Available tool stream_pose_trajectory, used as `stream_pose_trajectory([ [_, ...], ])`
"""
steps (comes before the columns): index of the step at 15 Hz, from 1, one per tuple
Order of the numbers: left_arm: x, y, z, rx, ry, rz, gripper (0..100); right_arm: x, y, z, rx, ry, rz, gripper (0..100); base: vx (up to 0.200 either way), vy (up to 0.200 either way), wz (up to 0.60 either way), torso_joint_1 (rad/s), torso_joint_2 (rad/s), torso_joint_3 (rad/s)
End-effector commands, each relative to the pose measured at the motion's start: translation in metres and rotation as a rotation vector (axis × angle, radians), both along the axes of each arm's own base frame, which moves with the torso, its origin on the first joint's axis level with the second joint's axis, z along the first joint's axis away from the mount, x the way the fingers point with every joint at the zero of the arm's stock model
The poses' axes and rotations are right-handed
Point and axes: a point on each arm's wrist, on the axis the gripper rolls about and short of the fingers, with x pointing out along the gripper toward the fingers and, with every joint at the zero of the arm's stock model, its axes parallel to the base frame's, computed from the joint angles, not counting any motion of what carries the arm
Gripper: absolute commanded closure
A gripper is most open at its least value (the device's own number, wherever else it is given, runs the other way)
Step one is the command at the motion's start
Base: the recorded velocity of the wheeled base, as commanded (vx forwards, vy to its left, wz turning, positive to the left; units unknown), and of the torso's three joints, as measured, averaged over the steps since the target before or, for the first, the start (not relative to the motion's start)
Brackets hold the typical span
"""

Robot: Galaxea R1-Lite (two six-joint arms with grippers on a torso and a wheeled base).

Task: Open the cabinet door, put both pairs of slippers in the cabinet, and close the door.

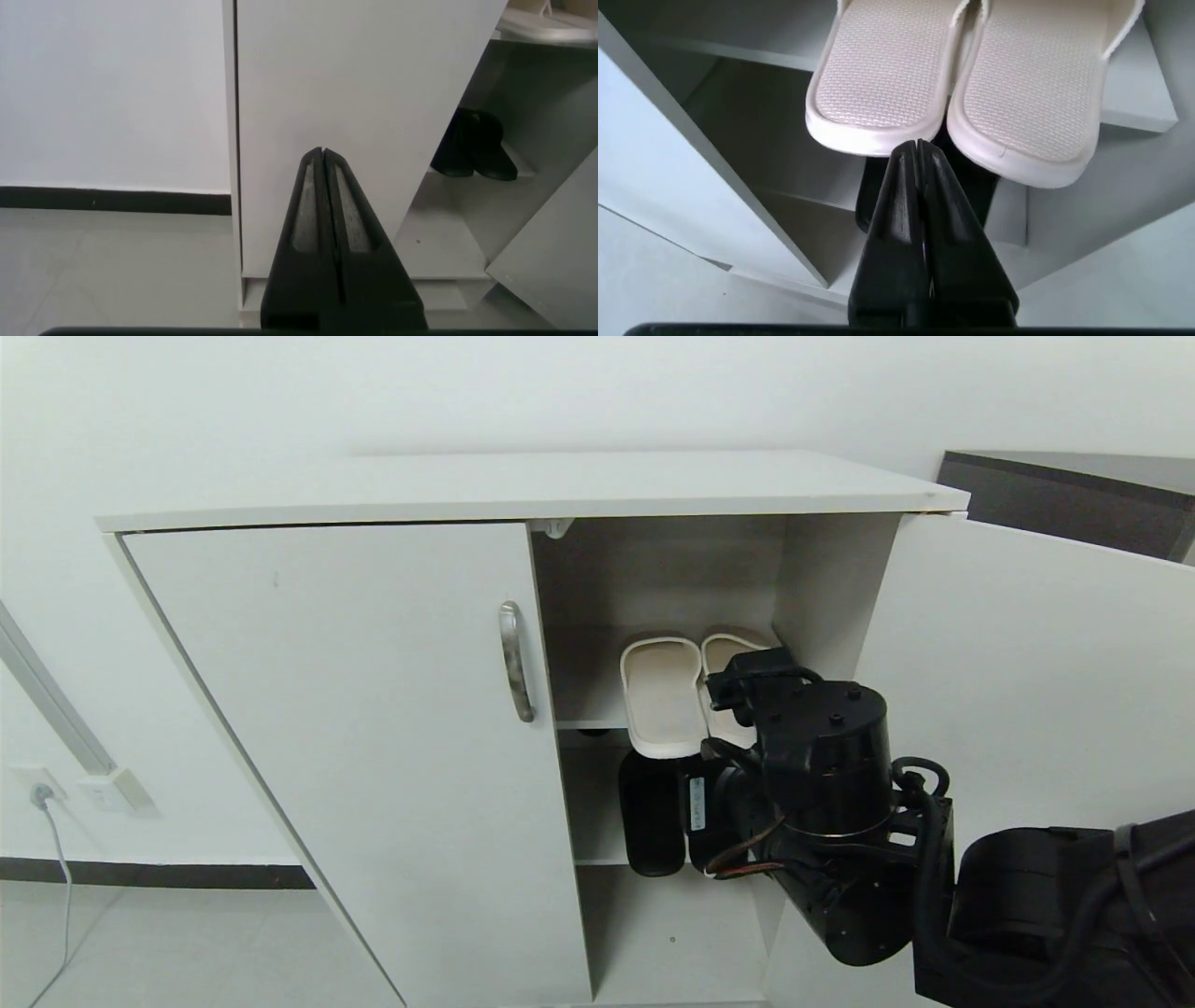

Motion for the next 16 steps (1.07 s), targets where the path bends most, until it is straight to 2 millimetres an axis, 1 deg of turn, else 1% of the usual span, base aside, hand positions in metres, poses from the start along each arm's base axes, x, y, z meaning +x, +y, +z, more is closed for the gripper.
stream_pose_trajectory([
  [1,0.000,0.000,0.000,0.000,0.000,0.000,100,0.000,0.001,-0.002,-0.006,0.003,0.002,100,-0.200,0.000,0.00,0.002,0.00,0.002],
  [10,0.000,0.000,0.000,0.000,0.000,0.000,100,0.002,0.004,-0.009,-0.021,0.014,-0.002,100,-0.200,0.000,0.00,0.003,0.00,0.002],
  [16,0.000,0.000,0.000,-0.001,0.000,0.000,100,0.001,0.002,-0.013,-0.032,0.022,-0.004,100,-0.200,0.000,0.00,0.002,0.00,0.003],
])
